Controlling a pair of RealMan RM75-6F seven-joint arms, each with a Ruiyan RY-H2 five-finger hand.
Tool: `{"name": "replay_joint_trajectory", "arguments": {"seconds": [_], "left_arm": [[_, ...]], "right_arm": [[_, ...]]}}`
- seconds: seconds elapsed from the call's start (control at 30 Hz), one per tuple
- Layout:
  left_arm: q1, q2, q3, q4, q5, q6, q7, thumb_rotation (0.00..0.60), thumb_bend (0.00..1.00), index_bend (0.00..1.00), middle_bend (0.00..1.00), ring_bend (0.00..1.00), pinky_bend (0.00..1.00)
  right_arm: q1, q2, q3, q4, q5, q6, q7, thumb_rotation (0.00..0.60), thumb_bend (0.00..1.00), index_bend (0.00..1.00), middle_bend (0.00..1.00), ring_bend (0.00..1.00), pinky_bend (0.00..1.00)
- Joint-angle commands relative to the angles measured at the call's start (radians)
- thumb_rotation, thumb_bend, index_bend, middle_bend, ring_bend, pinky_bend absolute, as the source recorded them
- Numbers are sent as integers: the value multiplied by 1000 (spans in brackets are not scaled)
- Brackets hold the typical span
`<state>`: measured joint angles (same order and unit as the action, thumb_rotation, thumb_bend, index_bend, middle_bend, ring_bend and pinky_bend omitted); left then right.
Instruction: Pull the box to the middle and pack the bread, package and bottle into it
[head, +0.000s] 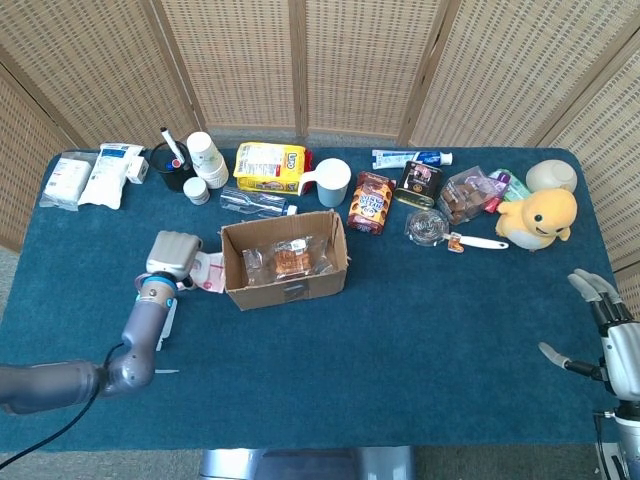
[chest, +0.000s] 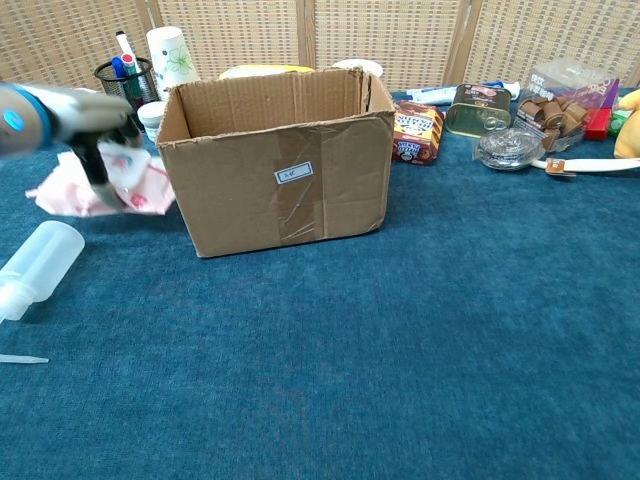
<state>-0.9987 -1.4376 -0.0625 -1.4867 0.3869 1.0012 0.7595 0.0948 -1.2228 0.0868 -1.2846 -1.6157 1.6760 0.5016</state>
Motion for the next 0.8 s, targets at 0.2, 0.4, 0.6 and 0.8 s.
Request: {"name": "replay_joint_trajectory", "arguments": {"seconds": [0.2, 0.4, 0.6, 0.8], "left_arm": [[62, 292, -76, -253, 72, -9, -135, 600, 83, 580, 566, 472, 696], [94, 427, -136, -353, 106, -32, -246, 600, 83, 580, 568, 472, 696], [101, 477, -192, -416, 164, -33, -326, 600, 84, 583, 570, 472, 695], [56, 423, -218, -434, 165, -19, -321, 600, 82, 577, 563, 472, 690]], "right_arm": [[1, 0, -5, -9, -11, 4, -11, 600, 0, 122, 128, 102, 288], [2, 0, -7, -13, -15, 4, -14, 600, 0, 121, 128, 102, 288], [3, -1, -9, -16, -18, 3, -21, 600, 0, 122, 128, 102, 288], [3, -2, -10, -17, -19, 2, -23, 600, 0, 122, 128, 102, 288]]}}
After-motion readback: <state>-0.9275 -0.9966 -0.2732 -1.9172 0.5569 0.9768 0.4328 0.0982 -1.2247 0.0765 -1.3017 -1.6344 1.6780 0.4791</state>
